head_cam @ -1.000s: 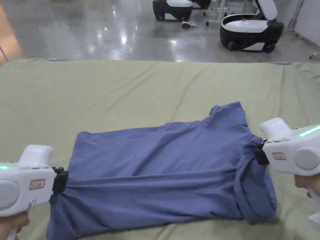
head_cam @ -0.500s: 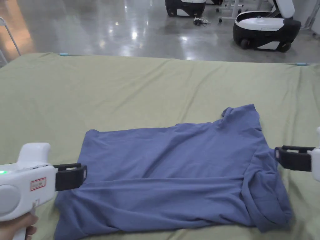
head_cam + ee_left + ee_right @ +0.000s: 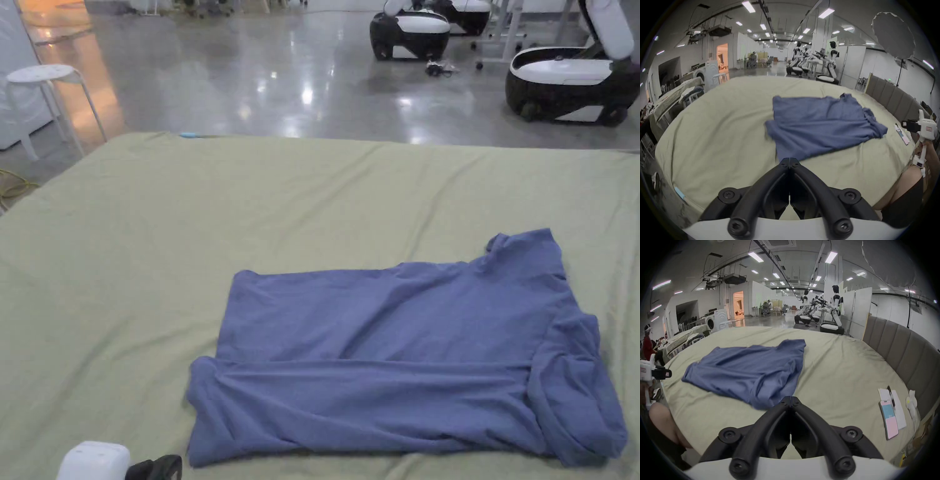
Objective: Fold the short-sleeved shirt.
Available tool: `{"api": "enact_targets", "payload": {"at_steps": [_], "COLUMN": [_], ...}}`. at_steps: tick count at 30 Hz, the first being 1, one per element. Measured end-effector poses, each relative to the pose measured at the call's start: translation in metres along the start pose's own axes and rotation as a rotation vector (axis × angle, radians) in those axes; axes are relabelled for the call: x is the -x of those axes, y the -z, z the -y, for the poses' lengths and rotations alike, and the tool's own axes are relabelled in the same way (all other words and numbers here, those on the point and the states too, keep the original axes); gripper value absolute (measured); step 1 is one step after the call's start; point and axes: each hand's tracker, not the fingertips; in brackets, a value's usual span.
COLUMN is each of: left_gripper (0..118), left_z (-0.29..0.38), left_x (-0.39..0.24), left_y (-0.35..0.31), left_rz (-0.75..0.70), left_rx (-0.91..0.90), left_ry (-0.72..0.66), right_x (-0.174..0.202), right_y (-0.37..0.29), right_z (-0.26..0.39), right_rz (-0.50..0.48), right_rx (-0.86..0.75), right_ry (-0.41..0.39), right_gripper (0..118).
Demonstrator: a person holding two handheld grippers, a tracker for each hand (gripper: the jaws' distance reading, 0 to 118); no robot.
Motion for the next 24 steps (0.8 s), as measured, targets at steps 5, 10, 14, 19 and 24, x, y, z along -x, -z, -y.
{"api": "enact_targets", "payload": {"at_steps": [5, 10, 14, 19, 24], "left_gripper": [104, 76, 13, 5, 5], "left_z": [-0.004, -0.016, -0.014, -0.021, -0.028], "left_x": [-0.002, -0.006, -0.015, -0.016, -0.011], "left_y": [0.056, 0.084, 0.096, 0.086, 0.076], "left_rz": [-0.029, 0.010, 0.017, 0.033, 0.049], "left_rx": [0.033, 0.073, 0.103, 0.056, 0.035], "left_ry": [0.035, 0.033, 0.122, 0.105, 0.083], "right_x": [0.005, 0.007, 0.008, 0.007, 0.011], "right_y": [-0.007, -0.009, -0.004, 0.007, 0.031], "right_z": [0.003, -0.002, -0.005, -0.002, -0.008], "right_rz": [0.013, 0.022, 0.028, 0.004, -0.036], "right_rx": [0.025, 0.027, 0.036, 0.050, 0.091], "right_ry": [0.017, 0.027, 0.024, 0.029, -0.004], "right_gripper": [0, 0, 0, 0, 0]}}
